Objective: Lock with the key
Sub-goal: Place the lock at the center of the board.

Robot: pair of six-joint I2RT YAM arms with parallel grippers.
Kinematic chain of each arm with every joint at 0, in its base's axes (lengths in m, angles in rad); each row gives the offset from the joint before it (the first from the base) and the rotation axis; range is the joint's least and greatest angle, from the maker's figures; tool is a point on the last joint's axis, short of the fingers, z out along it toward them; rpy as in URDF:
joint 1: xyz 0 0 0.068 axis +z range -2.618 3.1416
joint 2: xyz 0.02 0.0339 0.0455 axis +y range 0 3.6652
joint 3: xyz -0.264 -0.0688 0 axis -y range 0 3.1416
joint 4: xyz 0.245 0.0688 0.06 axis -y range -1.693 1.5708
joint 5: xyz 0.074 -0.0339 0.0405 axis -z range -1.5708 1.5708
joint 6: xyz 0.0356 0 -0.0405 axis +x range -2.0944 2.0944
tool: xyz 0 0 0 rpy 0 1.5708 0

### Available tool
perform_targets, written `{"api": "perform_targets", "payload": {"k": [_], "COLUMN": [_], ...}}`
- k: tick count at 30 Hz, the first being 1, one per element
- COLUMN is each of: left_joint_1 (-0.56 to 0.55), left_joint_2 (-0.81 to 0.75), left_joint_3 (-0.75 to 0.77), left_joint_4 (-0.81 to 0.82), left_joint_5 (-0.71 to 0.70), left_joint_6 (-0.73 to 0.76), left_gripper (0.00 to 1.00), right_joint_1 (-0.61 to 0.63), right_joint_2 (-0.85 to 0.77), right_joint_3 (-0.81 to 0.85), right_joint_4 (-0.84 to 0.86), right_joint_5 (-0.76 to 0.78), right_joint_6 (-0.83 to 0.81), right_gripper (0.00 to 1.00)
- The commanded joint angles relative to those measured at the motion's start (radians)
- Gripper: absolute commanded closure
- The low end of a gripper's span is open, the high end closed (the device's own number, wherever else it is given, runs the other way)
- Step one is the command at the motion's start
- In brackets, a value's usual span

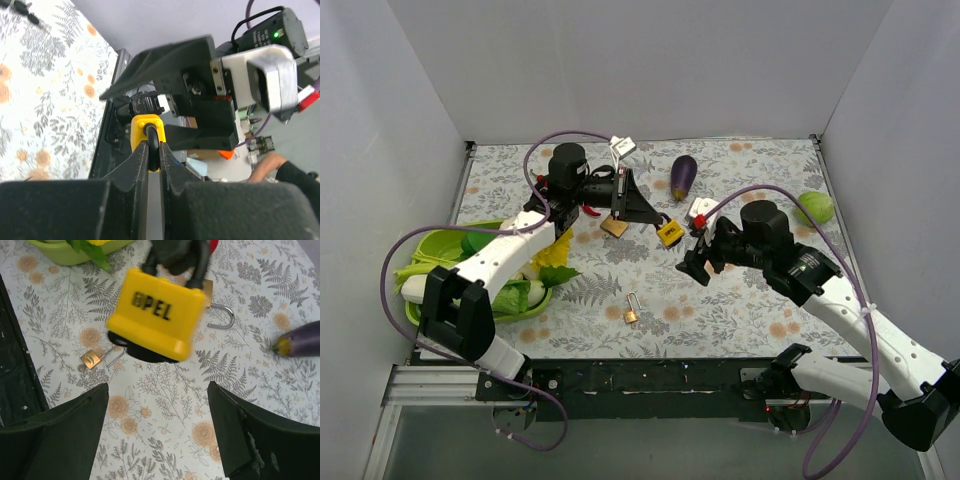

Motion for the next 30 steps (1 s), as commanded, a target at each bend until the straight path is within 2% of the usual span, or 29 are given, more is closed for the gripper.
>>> {"api": "perform_targets", "payload": {"k": [1, 5, 16, 30], "left_joint_1": [-0.005, -0.005, -0.025, -0.054], "left_joint_2": [-0.139, -0.174, -0.196, -0.208], "left_joint_3": [-0.035, -0.06, -0.121, -0.183], "left_joint_4": [-0.349, -0.378, -0.382, -0.296], "left_joint_5": [-0.154, -0.203, -0.304, -0.308], "left_joint_6": [0.109, 0.093, 0.078, -0.029], "left_gripper": [1.0, 1.0, 1.0, 1.0], "right_joint_1": [-0.038, -0.041, -0.04, 0.008], "right_joint_2": [-0.006, -0.012, 0.176, 0.265], "right_joint_3": [0.066, 0.089, 0.257, 0.242], "right_joint_4": [-0.037, -0.055, -0.129, -0.081], "right_joint_5": [-0.043, -0.058, -0.155, -0.13], "right_joint_6": [0.126, 0.14, 0.216, 0.232], "right_gripper": [0.12, 0.12, 0.16, 0.27]}}
